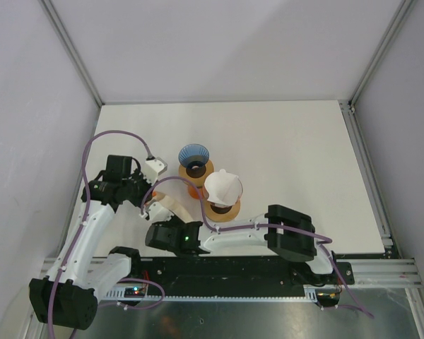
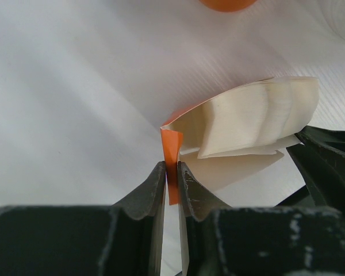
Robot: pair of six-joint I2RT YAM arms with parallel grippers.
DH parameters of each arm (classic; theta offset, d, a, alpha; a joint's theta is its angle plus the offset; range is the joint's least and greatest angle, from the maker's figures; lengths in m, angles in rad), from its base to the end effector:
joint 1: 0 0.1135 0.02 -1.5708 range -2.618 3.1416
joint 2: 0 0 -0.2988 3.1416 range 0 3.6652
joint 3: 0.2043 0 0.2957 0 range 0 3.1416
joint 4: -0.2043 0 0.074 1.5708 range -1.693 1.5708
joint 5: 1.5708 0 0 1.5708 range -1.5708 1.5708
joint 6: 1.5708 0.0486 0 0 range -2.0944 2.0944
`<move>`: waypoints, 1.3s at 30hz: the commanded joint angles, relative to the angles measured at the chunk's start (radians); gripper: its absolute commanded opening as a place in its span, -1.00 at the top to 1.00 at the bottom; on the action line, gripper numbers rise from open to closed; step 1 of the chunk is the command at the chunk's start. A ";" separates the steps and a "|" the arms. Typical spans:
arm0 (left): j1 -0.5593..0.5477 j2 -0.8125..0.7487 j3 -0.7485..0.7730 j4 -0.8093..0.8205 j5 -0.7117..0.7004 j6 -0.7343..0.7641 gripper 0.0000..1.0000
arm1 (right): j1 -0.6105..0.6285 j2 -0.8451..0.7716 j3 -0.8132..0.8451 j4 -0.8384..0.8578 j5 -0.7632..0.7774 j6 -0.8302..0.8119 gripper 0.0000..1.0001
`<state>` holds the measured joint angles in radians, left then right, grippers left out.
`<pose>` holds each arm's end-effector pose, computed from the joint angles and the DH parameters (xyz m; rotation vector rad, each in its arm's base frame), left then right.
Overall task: Place the coffee filter in the dripper
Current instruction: Pick up the coffee filter from the coffee filter holder.
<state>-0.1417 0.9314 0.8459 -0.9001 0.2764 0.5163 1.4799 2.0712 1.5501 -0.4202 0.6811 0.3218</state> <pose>0.1981 -0.0417 0.2877 0.9108 2.3422 -0.2023 0.0768 0.5053 0.1932 -1.0077 2.0127 0.0786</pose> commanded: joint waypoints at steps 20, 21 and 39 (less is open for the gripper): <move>-0.002 0.010 0.043 -0.008 0.009 -0.008 0.72 | 0.069 -0.133 -0.070 0.046 0.003 -0.030 1.00; -0.002 0.010 0.044 -0.008 0.010 -0.009 0.72 | 0.074 -0.139 -0.078 0.038 0.006 -0.025 1.00; -0.002 -0.005 0.062 -0.008 -0.028 -0.010 0.99 | 0.111 -0.192 -0.185 0.051 -0.065 -0.076 1.00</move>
<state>-0.1417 0.9386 0.8558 -0.9077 0.2596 0.5121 1.5639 1.9331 1.3979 -0.3836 0.6445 0.2893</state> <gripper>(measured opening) 0.035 0.010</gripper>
